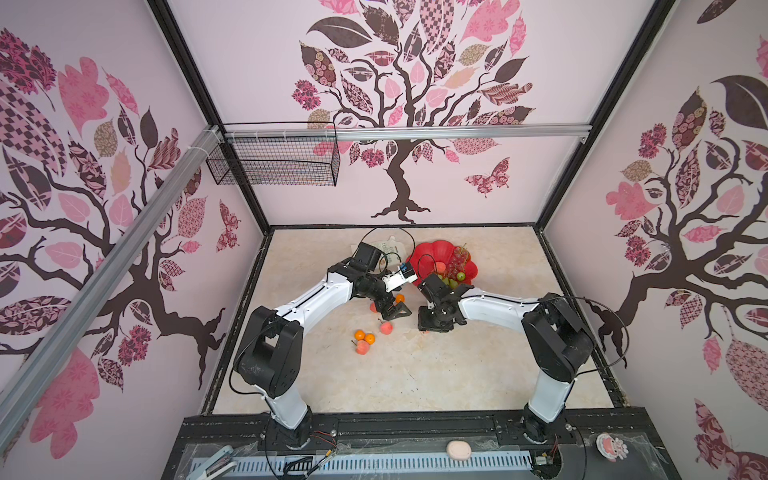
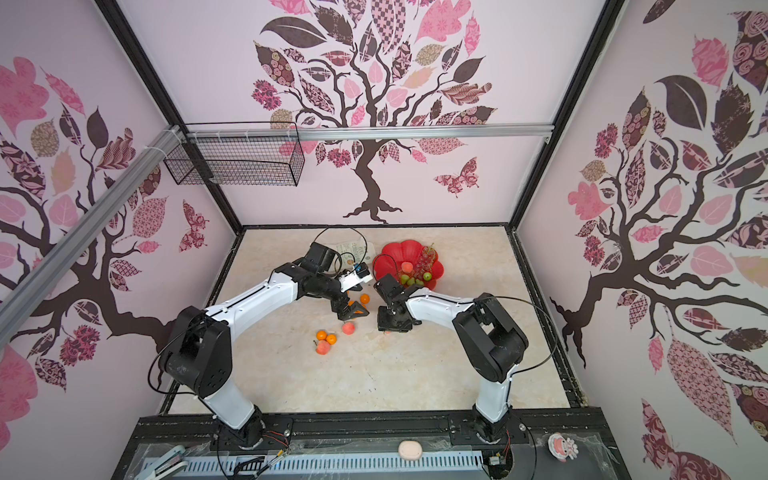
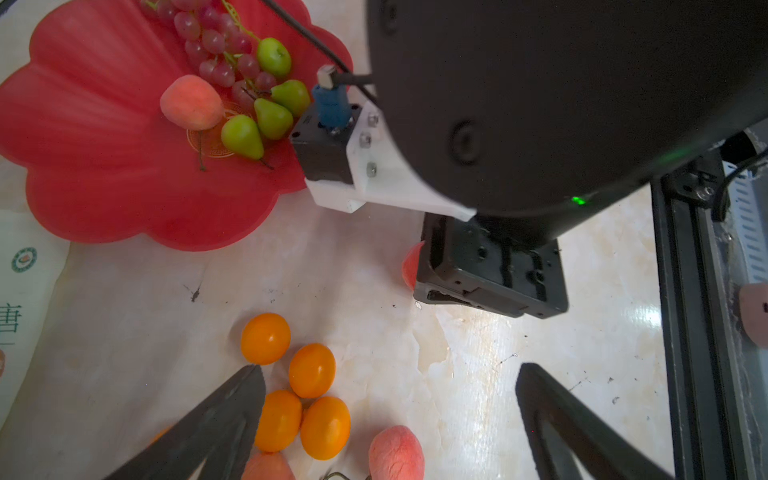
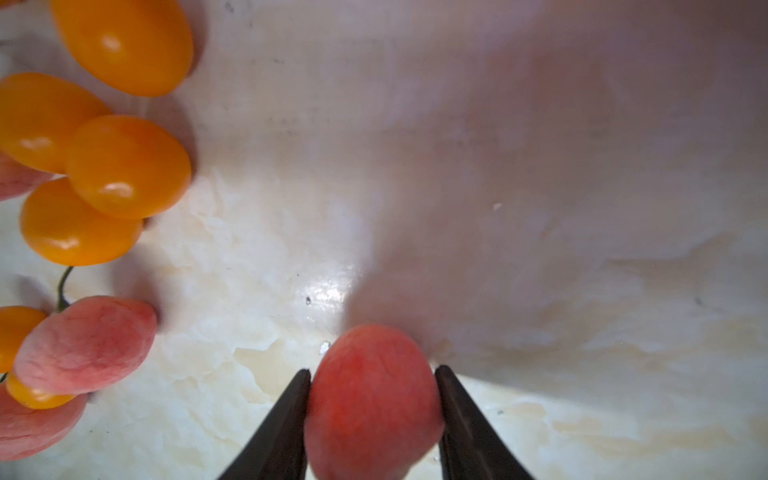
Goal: Place and organize the fake fruits in the fruit bowl
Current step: 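Lift the pink peach and carry it over the red bowl with the right gripper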
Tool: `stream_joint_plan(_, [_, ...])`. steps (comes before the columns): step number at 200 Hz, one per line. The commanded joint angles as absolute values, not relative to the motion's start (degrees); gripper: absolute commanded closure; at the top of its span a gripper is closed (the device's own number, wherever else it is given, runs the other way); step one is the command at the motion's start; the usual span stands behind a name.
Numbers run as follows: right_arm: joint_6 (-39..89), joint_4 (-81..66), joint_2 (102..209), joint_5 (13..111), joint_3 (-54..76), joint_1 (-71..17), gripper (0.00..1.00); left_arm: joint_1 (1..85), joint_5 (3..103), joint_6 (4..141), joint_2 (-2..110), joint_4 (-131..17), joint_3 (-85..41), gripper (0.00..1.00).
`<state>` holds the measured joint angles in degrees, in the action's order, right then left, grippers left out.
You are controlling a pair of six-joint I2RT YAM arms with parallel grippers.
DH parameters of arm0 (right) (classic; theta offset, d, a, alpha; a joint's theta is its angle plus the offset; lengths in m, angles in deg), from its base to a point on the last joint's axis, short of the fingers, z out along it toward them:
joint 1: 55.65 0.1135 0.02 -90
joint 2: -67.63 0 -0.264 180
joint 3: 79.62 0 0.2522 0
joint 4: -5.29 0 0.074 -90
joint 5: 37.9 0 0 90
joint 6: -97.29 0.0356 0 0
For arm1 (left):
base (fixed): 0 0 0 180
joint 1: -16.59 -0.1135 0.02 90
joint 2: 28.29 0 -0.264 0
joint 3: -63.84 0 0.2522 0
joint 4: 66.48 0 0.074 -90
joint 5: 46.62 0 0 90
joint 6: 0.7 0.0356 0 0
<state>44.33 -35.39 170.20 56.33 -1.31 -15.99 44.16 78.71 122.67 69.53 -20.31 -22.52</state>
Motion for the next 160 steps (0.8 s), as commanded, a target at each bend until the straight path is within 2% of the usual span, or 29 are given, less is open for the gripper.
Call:
stream_joint_plan(1, [43.5,-37.7,164.8,54.1,0.3,-16.3,0.52,44.1,77.4,114.7,70.1,-25.6,-25.2,0.01])
stream_joint_plan(61, [41.4,-38.6,160.0,53.3,2.0,-21.9,0.53,44.1,69.1,99.1,71.5,-31.2,-28.7,0.02])
stream_joint_plan(94, [38.9,-39.5,161.2,53.0,5.5,-25.8,0.53,44.1,64.2,90.9,73.6,-30.4,-32.8,0.01])
stream_joint_plan(160, [36.3,-38.9,169.5,52.8,15.9,-31.7,0.53,43.3,67.5,76.7,76.2,-36.9,-33.3,0.01])
